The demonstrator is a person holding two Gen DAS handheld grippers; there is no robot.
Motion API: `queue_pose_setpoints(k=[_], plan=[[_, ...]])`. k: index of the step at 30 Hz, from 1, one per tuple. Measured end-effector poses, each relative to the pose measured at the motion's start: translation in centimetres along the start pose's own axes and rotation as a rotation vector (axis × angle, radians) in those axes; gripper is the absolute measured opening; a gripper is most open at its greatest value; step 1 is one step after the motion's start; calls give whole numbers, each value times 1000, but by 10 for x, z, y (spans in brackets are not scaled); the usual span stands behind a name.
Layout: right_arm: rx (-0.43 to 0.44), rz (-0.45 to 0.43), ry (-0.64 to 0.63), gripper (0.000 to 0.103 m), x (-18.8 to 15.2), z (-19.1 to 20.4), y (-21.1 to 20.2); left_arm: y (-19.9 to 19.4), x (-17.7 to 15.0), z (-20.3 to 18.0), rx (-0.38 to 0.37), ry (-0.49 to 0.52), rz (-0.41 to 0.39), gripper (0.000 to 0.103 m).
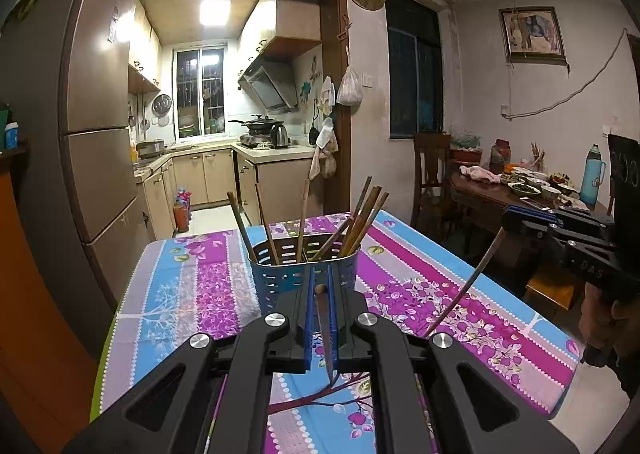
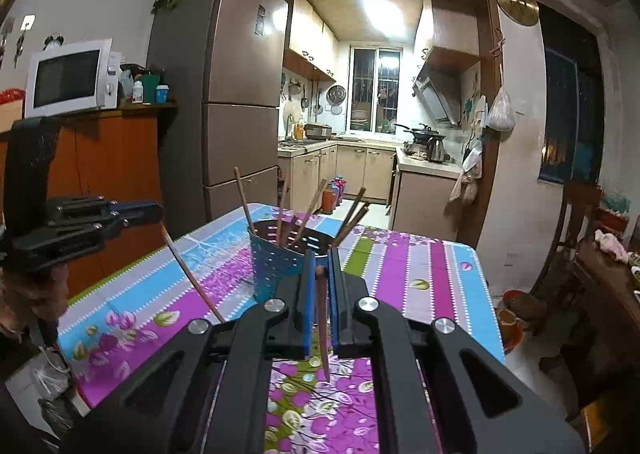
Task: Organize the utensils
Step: 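Lift both chopsticks and drop them into the blue holder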
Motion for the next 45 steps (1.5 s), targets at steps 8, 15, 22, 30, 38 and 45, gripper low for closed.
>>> queue_pose_setpoints(k=[8, 15, 22, 30, 38, 45], plan=[[27, 18, 30, 5, 11, 13, -4, -9, 8, 5, 3, -7, -11, 8], [46, 20, 25, 5, 19, 30, -6, -17, 7, 10, 16, -16, -17, 8], [63, 32, 23, 5, 27, 45, -2, -19, 20, 11, 26, -32, -30, 8], [64, -15, 60, 5, 55, 41, 0, -19, 69, 10, 44, -3, -110, 8], [34, -138, 123, 5, 114, 17, 0, -20, 139, 14, 100, 49, -233, 8], [-13, -224, 148, 5, 158, -1, 24, -2, 187, 27, 123, 54, -325, 8]])
Point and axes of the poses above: each gripper's, at about its wrist camera, not at the fingertips, and y roughly the way its jaws point, z to its left, x to its top, the point moved 6 cm from there along y, roughly the way its jaws point, and after that the axes turned 11 degrees about -x, right-handed, at the moved point
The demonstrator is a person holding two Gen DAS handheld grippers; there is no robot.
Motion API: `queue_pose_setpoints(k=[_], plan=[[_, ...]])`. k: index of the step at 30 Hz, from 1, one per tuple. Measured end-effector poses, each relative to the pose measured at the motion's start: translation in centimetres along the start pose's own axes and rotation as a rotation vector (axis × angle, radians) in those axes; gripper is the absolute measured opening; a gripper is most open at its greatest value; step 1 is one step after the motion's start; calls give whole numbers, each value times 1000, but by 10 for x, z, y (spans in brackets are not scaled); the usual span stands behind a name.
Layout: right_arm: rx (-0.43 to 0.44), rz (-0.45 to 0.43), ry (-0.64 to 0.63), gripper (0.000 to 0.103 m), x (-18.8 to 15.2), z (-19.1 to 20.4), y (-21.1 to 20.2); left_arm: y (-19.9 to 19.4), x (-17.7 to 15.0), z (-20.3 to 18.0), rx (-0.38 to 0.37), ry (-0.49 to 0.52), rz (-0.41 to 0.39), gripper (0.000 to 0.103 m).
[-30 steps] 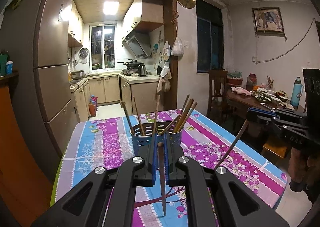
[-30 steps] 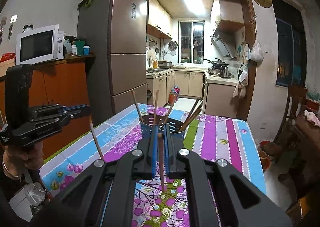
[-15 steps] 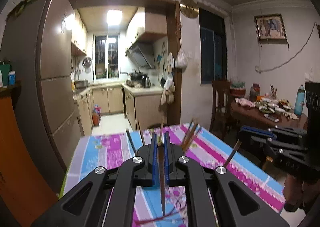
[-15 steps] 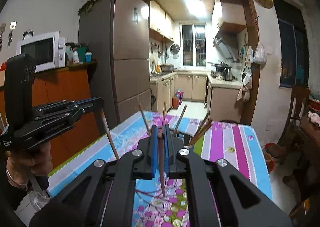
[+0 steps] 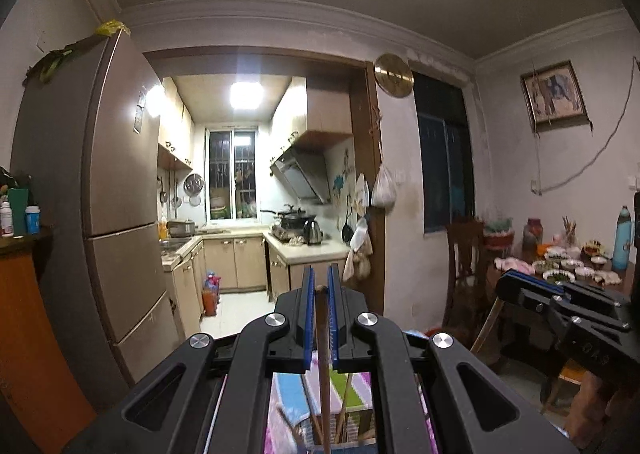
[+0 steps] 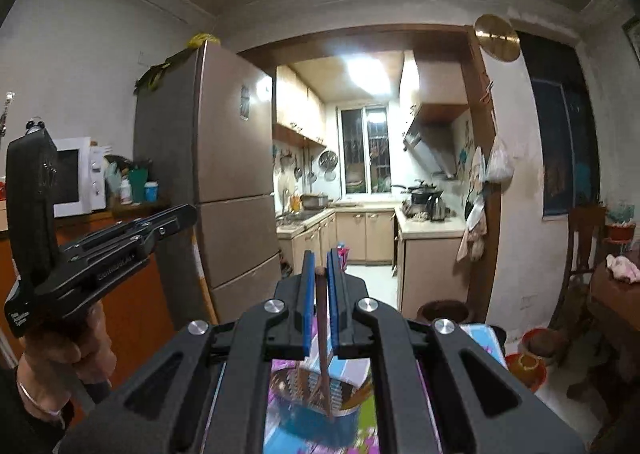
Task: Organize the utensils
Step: 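Lift both chopsticks and drop them into the blue holder, then open both tools and withdraw them from the holder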
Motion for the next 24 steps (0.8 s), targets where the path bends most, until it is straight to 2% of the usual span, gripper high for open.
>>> queue_pose_setpoints(k=[5, 10, 18, 24], plan=[[-35, -15, -4, 5, 2, -4, 33, 32, 3, 9, 0, 1, -30, 8], [-39, 24, 36, 5, -20, -12, 67, 63, -26, 26, -6, -35, -4, 8], [0, 135, 117, 5, -73, -13, 102, 112, -106, 49, 11, -68, 144, 8], [-2, 236, 136, 5, -110, -11, 120, 126, -151, 53, 36, -41, 246, 8]])
Point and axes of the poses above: each gripper's, at about its wrist camera, not at the fingertips, and y roughly the way its jaws point, z to its left, x to its top, the point moved 6 cm from there along y, roughly the way its jaws point, and after that the axes turned 11 degrees about -x, right-handed, at the moved point
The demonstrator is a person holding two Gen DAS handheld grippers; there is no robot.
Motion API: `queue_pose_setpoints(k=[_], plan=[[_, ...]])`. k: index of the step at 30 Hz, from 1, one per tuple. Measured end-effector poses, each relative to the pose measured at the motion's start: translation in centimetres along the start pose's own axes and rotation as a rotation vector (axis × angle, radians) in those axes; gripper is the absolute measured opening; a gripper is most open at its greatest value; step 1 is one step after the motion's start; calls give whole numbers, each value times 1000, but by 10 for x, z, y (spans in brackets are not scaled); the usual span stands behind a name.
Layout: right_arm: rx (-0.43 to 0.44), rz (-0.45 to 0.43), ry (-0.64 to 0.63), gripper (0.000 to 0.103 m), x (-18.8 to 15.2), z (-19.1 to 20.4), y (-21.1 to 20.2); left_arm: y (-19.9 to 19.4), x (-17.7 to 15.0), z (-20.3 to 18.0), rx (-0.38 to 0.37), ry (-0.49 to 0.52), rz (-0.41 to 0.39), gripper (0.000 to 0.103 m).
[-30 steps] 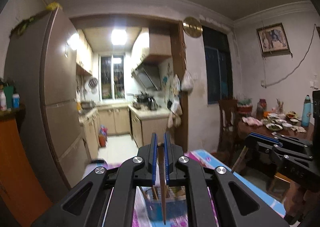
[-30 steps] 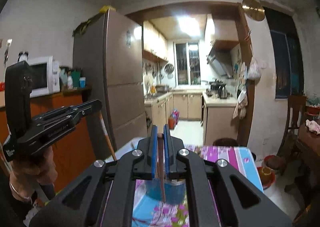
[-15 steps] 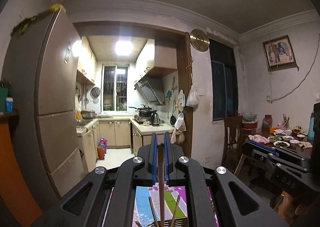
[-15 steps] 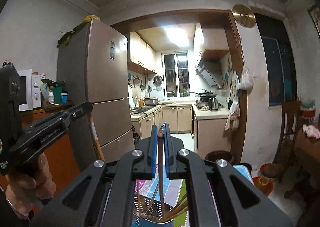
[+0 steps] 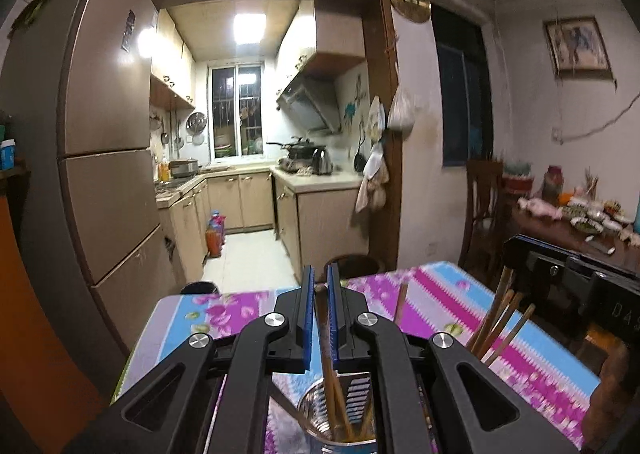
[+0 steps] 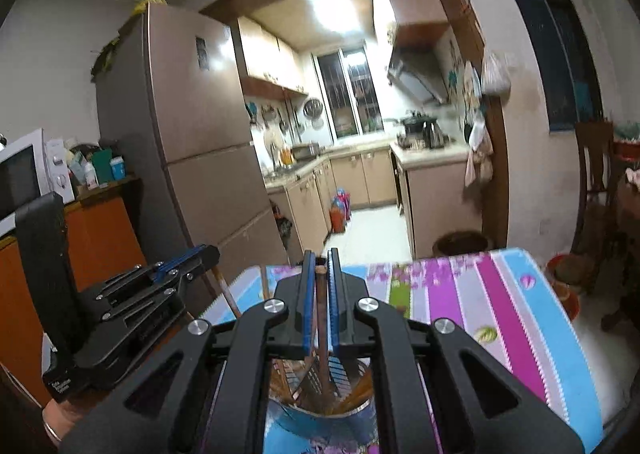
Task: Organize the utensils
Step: 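Open both tools and withdraw them from the holder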
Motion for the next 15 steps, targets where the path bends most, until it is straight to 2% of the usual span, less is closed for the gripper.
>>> queue_pose_setpoints(k=[2, 4, 6, 8, 10, 11, 13, 14, 15], plan=[[-20, 17, 2, 7, -7, -3, 4, 2, -7, 1, 6, 8, 15, 8], [-40, 19, 6, 13, -7, -8, 2, -2, -5, 4, 18, 1, 14, 8], [-58, -4, 18, 26, -2, -17, -7, -17, 7, 6, 24, -10, -22, 8], [-71, -53, 22, 26, 9, -23, -26, -38, 20, 9, 35, -18, -72, 13], [-88, -92, 10, 26, 18, -30, -43, -61, 31, 11, 56, -17, -117, 34], [-98, -112, 0, 29, 21, -33, -53, -73, 35, 11, 73, -11, -136, 38], [-115, -164, -20, 46, 26, -40, -80, -105, 39, 7, 110, 17, -172, 58], [-121, -193, -17, 61, 25, -43, -99, -119, 38, 5, 123, 27, -183, 65], [-118, -207, -10, 73, 23, -45, -110, -132, 34, 3, 143, 32, -193, 77]])
Point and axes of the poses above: each gripper's, at about its wrist camera, not at the fingertips, and y roughly the way its jaws point, z to its left, x to its top, the point moved 6 cm from there along y, roughly the way its jaws point, and after that the axes turned 11 degrees about -x, right-handed, at the moved point
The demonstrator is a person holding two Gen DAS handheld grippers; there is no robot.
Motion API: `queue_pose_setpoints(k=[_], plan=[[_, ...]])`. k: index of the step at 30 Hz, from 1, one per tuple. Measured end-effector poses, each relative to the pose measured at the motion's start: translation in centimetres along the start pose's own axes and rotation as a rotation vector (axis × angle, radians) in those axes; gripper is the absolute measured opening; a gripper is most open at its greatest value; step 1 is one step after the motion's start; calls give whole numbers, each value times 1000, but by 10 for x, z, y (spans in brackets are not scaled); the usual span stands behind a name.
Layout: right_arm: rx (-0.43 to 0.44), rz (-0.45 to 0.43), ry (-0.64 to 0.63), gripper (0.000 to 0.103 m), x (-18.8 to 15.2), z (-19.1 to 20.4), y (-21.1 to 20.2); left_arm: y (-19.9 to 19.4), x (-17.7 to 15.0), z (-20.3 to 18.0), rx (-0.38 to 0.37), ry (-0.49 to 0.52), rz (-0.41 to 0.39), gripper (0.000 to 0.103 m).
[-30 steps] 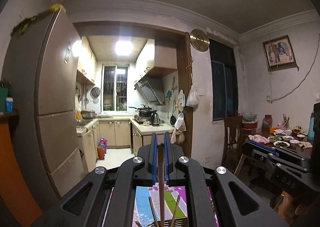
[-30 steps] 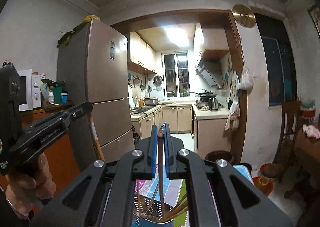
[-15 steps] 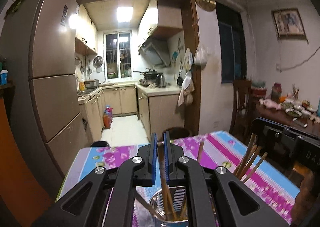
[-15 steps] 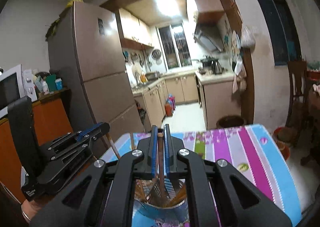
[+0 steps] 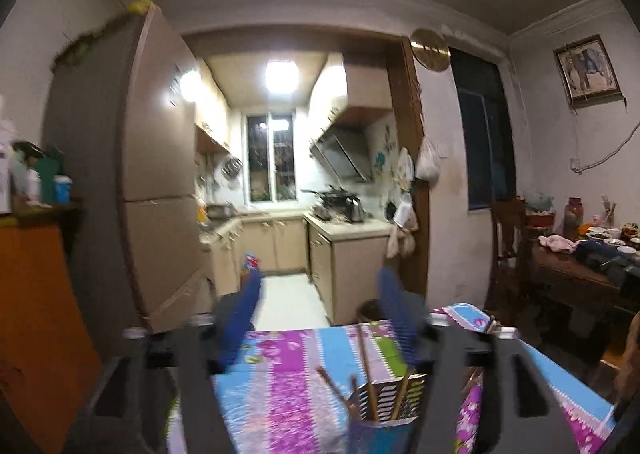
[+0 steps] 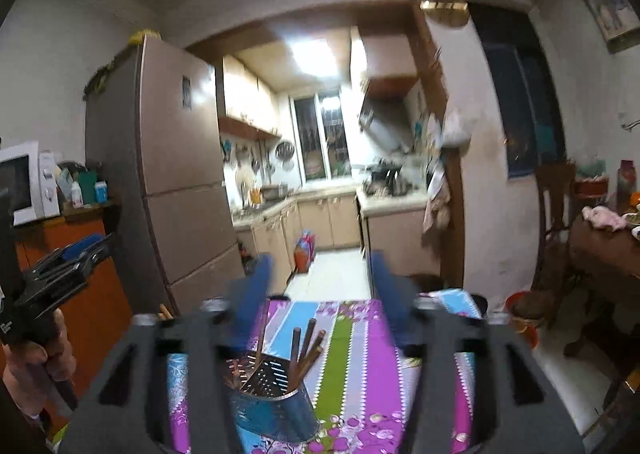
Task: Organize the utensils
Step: 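Open both tools and withdraw them from the holder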
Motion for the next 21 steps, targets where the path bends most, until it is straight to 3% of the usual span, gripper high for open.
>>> queue_pose_setpoints(k=[3, 5, 9, 11, 14, 21], plan=[[20, -27, -16, 98, -10, -4, -44, -45, -19, -4, 65, 15, 32, 88], [6, -54, -58, 98, -22, -2, -70, -67, -35, -6, 96, 12, 64, 99], [-56, -52, -129, 98, -60, 5, -112, -105, -74, -17, 47, -77, 139, 98], [-64, 15, -119, 98, -83, 7, -120, -120, -92, -24, 47, -101, 163, 98], [-94, 141, -130, 98, -122, 15, -125, -130, -123, -42, 51, -74, 259, 98], [-182, 201, -185, 98, -175, 37, -141, -142, -179, -75, 64, -40, 382, 98]])
Point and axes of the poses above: each gripper's, at about its wrist camera, not at the fingertips, and y roughly the way its jaws point, z to its left, x to its top, the point moved 6 cm from there along y, roughly the way its jaws point, and after that the axes turned 11 degrees about -x, right-handed, at the moved point
